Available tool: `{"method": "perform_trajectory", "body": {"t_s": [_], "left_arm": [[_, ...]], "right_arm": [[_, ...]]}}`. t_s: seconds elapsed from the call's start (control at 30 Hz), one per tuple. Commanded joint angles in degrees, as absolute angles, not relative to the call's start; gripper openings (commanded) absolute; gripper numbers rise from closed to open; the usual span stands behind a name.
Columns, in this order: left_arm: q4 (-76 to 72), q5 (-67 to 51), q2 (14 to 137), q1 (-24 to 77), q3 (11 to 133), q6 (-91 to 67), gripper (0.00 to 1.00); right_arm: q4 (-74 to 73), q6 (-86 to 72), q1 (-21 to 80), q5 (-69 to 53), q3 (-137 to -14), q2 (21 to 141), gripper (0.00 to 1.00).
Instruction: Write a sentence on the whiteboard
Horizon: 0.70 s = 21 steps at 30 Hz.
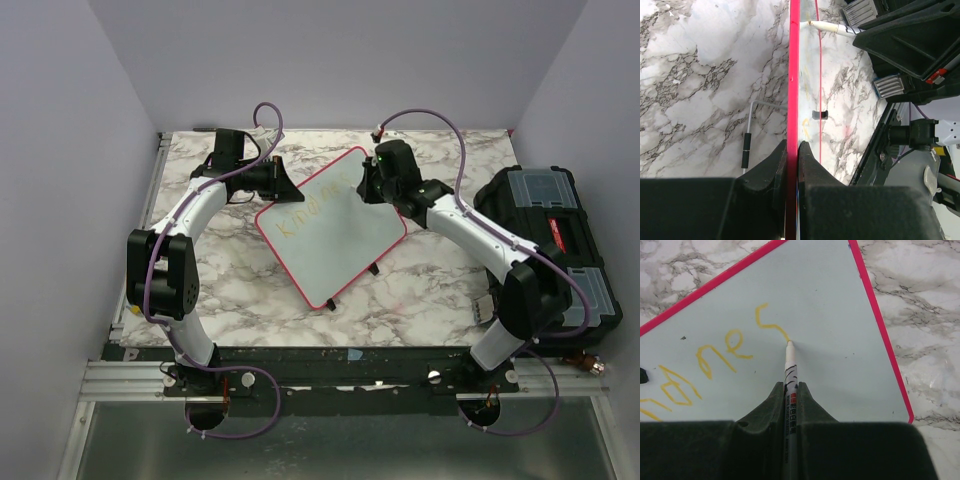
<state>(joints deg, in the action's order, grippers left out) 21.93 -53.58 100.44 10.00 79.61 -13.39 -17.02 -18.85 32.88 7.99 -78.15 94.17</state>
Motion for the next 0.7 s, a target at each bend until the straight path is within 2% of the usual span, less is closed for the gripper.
{"method": "perform_trajectory", "body": {"t_s": [0.0, 0.37, 0.67], "left_arm": [[24.1, -51.8, 101.5, 12.2, 79.0, -7.1, 0.00], [24.2, -51.8, 101.5, 12.1, 78.9, -7.1, 0.00], [24.3, -51.7, 101.3, 12.1, 78.9, -7.0, 0.00]], "right_arm": [[-20.0, -19.5, 32.6, 6.1, -76.6, 92.6, 0.01], [-18.0, -20.8, 32.7, -3.4, -78.2, 90.7, 0.01], [-7.7, -24.8, 32.7, 3.3, -74.0, 80.5, 0.01]]}}
